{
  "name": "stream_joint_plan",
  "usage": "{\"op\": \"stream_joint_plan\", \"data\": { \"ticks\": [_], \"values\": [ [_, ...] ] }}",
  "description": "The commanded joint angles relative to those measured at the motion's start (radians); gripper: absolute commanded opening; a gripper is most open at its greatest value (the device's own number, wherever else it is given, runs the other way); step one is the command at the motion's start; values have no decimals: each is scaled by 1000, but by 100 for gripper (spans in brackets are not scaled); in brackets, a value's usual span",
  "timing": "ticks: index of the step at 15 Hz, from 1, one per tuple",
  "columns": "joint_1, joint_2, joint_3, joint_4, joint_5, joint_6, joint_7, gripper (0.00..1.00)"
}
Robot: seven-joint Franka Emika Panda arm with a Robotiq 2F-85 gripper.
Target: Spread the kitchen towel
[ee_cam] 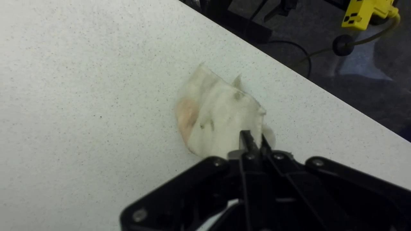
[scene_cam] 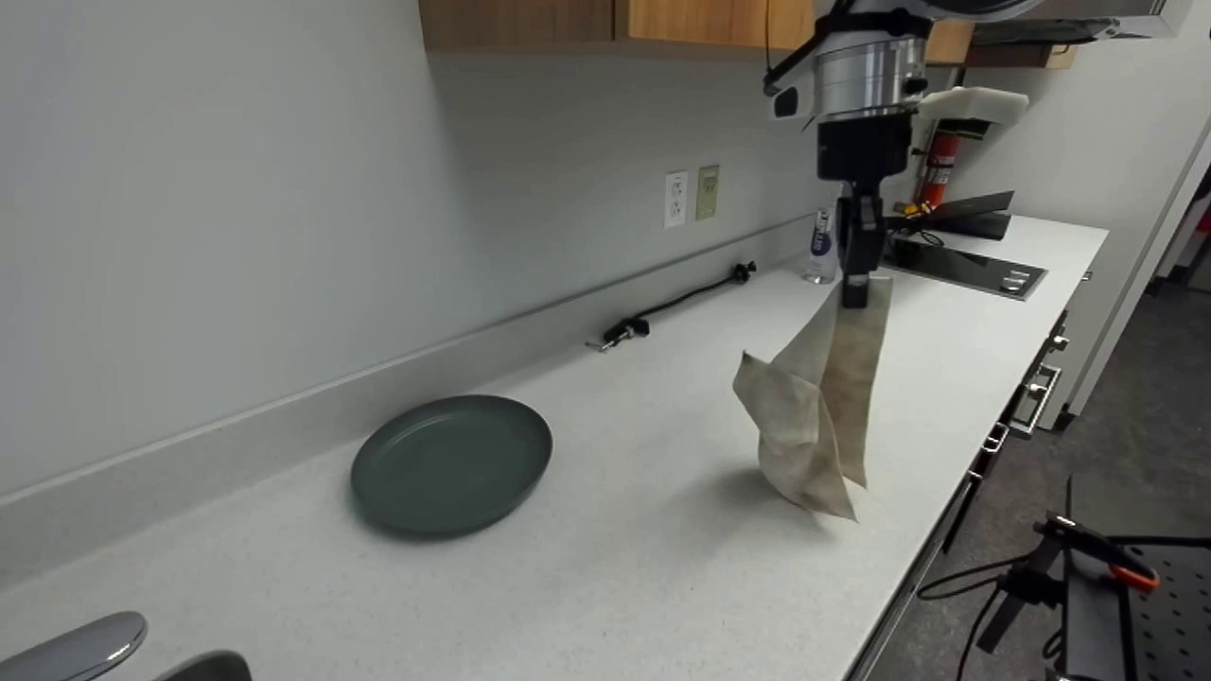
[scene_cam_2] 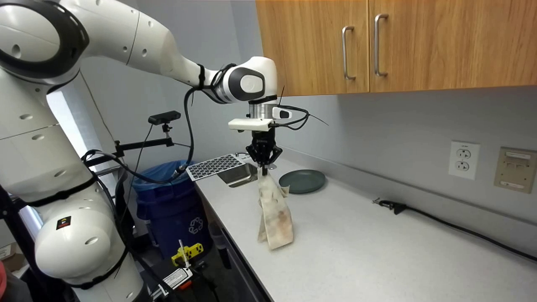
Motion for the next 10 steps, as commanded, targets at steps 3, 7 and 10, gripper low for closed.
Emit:
{"op": "stream_joint_plan", "data": {
  "ticks": [3,7,10],
  "values": [
    [16,-113,-14,-36,-40,-85,-28,1],
    [20,-134,3,-40,-117,-71,58,1],
    [49,-123,31,-15,-170,-144,51,1]
  ]
}}
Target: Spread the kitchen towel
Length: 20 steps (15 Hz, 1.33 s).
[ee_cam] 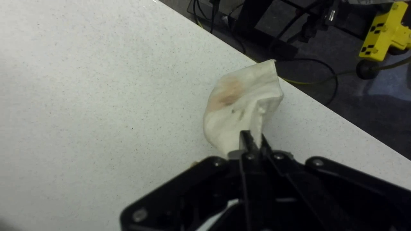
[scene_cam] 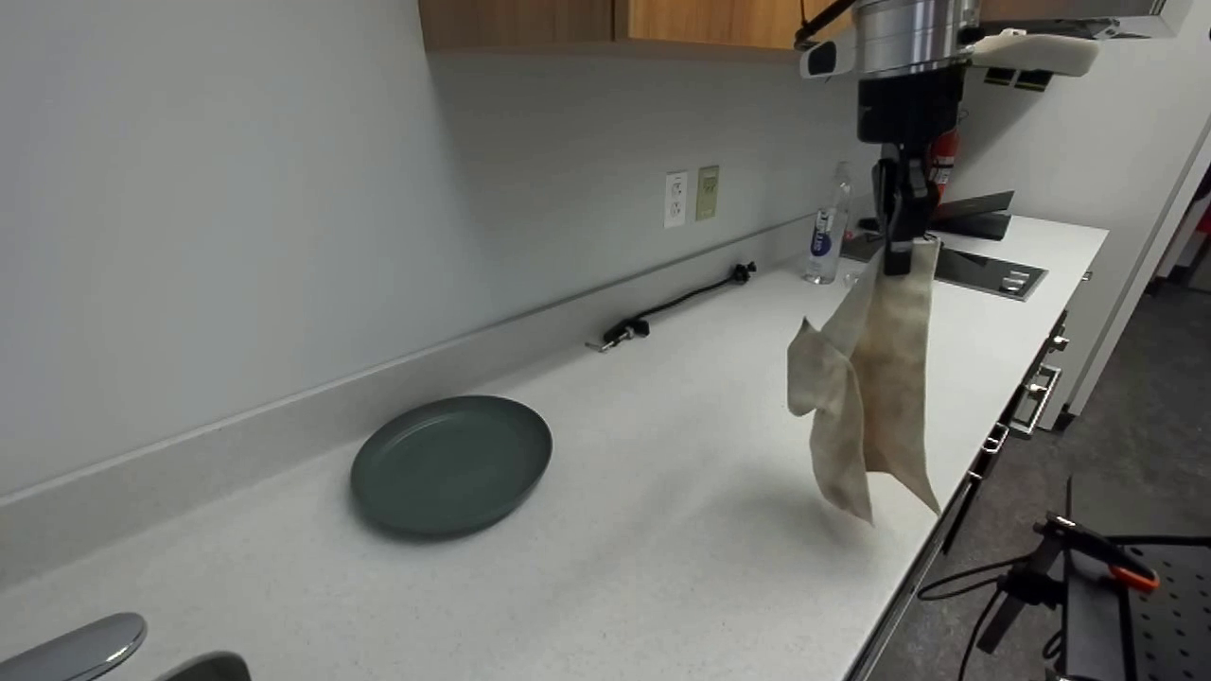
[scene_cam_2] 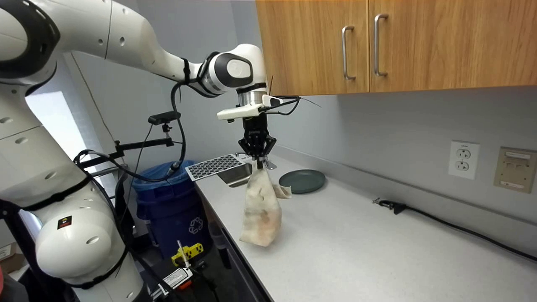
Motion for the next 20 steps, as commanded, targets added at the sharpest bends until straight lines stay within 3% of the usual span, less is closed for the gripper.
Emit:
{"op": "stream_joint_plan", "data": {
  "ticks": [1,2,3,7,8,10,12,20],
  "values": [
    [32,-31,10,15,-35,-63,11,1],
    [29,-39,-1,14,-15,-48,8,1],
    [23,-53,12,-2,-64,8,105,1],
    [47,-68,-51,-1,90,-4,-168,1],
    [21,-65,-32,-4,34,9,-21,1],
    [21,-63,-48,3,32,-15,-42,1],
    [7,-68,-30,-9,-34,42,93,1],
    [80,0,41,19,-49,5,59,1]
  ]
}}
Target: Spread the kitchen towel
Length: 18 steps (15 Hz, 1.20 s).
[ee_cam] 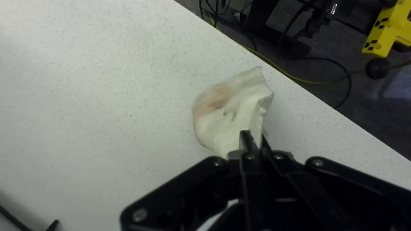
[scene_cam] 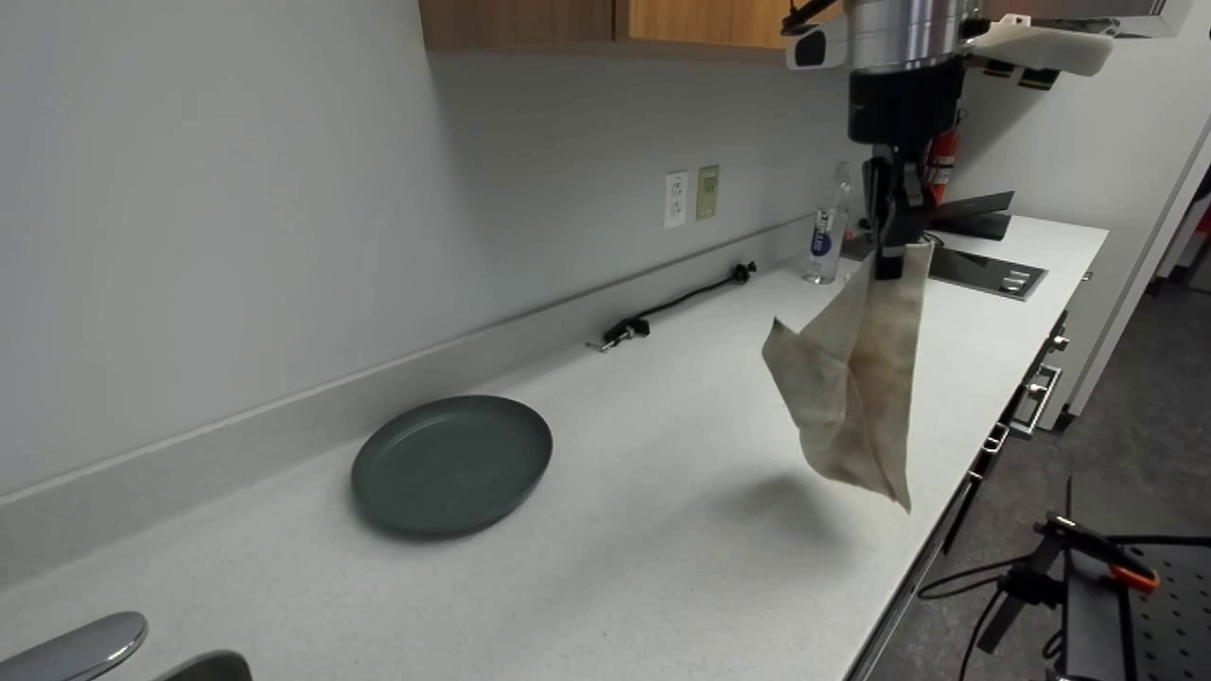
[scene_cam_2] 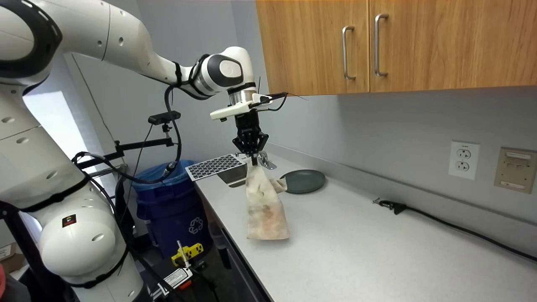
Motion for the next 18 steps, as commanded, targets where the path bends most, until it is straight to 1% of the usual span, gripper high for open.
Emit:
{"op": "stream_joint_plan", "data": {
  "ticks": [1,3,4,6,9,10,12,13,14,16,17,18],
  "values": [
    [21,3,0,20,3,0,-31,1],
    [9,-11,-8,15,-9,15,8,1],
    [-5,-13,-14,12,-27,29,50,1],
    [-32,-18,-43,9,-24,30,89,1],
    [-75,-42,-78,0,-31,51,184,1],
    [-87,-43,-82,-1,-42,69,223,1],
    [-102,-27,-70,4,-100,102,312,1],
    [-82,-10,-74,23,-67,59,229,1],
    [-76,-7,-66,23,-74,56,229,1],
    [-48,1,-65,32,-14,44,118,1],
    [-54,9,-39,34,-78,59,214,1],
    [-37,12,-43,42,-40,40,139,1]
  ]
}}
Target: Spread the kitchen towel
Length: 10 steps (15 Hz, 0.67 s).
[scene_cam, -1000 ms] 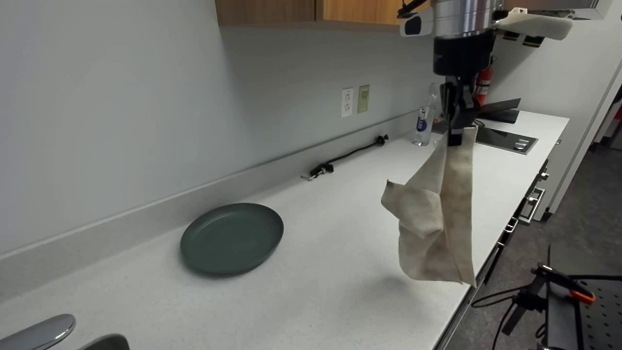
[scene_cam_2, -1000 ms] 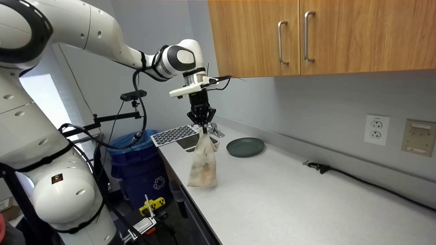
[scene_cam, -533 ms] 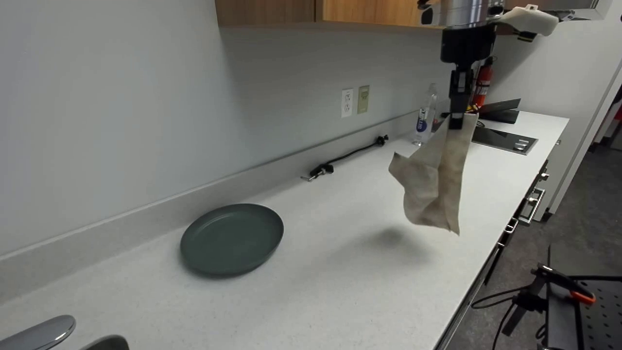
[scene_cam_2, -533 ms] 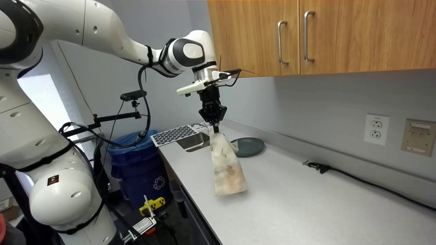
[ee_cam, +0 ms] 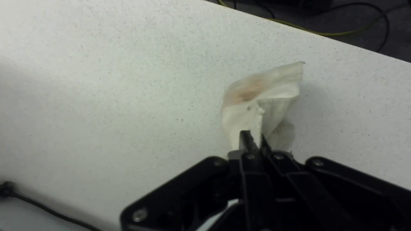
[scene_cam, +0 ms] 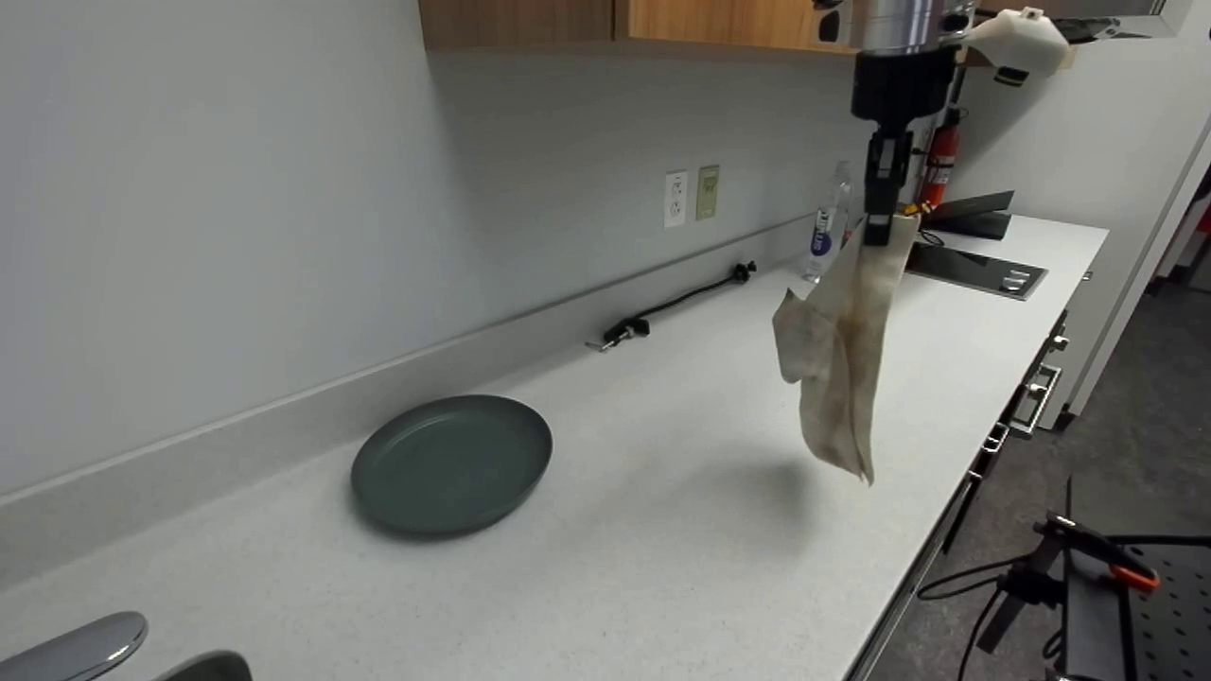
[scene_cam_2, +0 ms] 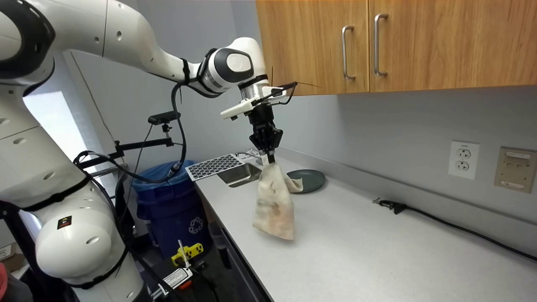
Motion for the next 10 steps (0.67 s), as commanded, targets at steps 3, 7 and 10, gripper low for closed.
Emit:
{"op": "stream_joint_plan", "data": {
  "ticks": [3,7,10],
  "values": [
    [62,29,19,36,79,-31,-186,1],
    [107,64,65,62,85,-35,-224,1],
    [138,91,102,99,85,-35,-220,1]
  ]
}}
